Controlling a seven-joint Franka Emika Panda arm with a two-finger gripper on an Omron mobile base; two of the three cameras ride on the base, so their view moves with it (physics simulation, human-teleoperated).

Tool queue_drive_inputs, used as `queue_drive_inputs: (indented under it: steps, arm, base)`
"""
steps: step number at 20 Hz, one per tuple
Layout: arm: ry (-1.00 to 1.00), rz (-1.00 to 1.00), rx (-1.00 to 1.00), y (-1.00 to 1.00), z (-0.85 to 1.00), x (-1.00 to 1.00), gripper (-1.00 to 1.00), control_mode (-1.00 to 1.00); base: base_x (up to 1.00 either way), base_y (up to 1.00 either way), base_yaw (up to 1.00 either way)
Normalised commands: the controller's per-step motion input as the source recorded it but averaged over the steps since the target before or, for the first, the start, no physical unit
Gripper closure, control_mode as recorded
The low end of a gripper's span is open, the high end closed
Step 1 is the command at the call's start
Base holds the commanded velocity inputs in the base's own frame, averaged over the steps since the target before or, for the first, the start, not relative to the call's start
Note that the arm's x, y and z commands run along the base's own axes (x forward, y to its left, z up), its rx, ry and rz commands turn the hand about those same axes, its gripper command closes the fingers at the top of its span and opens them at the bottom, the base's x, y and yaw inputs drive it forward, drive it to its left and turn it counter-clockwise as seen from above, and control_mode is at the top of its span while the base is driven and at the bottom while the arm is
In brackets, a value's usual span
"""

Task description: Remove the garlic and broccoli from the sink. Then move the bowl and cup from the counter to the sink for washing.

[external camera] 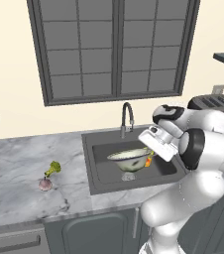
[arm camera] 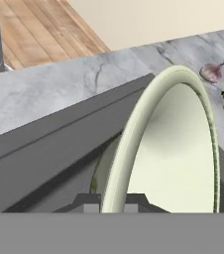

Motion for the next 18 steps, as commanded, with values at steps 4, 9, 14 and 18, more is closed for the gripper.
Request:
queue_drive_inputs:
  steps: [4, 9, 14, 18]
  arm:
    - [0.0, 0.02, 0.0, 0.04, -0.13, 0.15, 1.0, -1.0]
    - [0.0, 0.03, 0.0, 0.04, -0.16, 0.14, 1.0, -1.0]
    - [0.0, 0.01, 0.0, 0.04, -0.15, 0.15, 1.0, -1.0]
    - [0.0, 0.01, 0.0, 0.01, -0.13, 0.14, 1.0, -1.0]
  base:
    - [0.0, 0.0, 0.0]
    - [0.0, 0.0, 0.0]
    - [0.0, 0.0, 0.0]
    - [0.0, 0.0, 0.0]
